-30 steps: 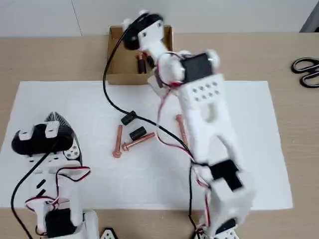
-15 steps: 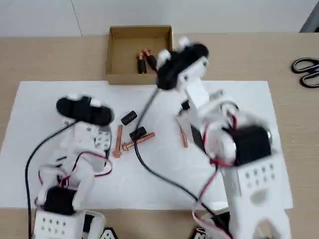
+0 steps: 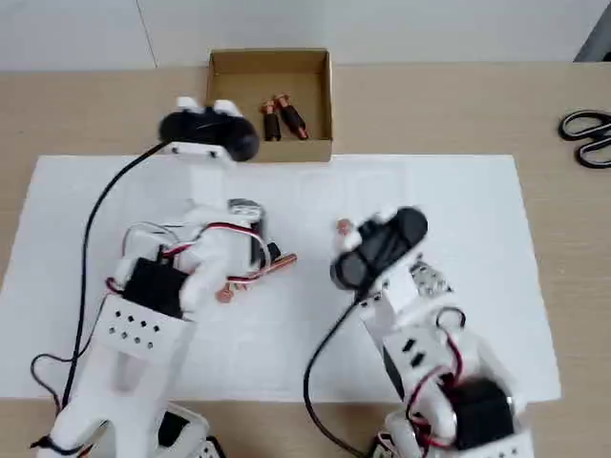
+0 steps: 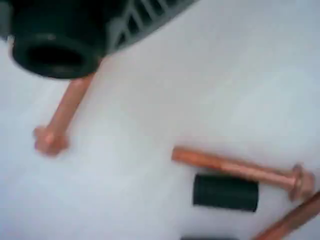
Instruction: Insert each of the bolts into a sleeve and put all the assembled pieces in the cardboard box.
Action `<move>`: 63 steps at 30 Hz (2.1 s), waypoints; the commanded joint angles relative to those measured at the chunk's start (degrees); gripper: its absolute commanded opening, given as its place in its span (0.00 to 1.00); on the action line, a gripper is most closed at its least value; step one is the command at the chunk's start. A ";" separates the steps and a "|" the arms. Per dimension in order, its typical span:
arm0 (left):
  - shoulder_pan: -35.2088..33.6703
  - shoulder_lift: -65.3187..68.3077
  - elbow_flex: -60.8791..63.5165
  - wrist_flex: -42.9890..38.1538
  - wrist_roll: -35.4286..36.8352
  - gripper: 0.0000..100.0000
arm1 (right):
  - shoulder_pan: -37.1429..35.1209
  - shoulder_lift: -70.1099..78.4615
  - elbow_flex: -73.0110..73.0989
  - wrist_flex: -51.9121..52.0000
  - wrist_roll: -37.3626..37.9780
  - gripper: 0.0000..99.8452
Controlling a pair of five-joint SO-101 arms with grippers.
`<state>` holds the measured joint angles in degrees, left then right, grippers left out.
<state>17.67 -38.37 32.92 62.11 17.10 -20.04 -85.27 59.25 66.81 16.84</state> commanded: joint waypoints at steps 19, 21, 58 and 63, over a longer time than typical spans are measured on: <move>2.64 22.15 -14.46 -0.53 11.08 0.01 | 22.73 -16.57 23.30 -20.09 -24.35 0.00; 2.64 27.34 -20.88 1.32 15.56 0.01 | 22.81 -16.57 24.18 -20.18 -24.53 0.00; 15.21 85.98 -83.56 34.64 31.12 0.20 | 34.51 -16.57 32.09 -22.64 -24.44 0.00; 14.33 86.77 -83.30 33.85 31.21 0.20 | 34.42 -16.57 32.09 -22.73 -24.44 0.00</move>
<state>33.05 48.92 -48.04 96.22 48.75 13.98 -101.71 91.87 45.27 -7.25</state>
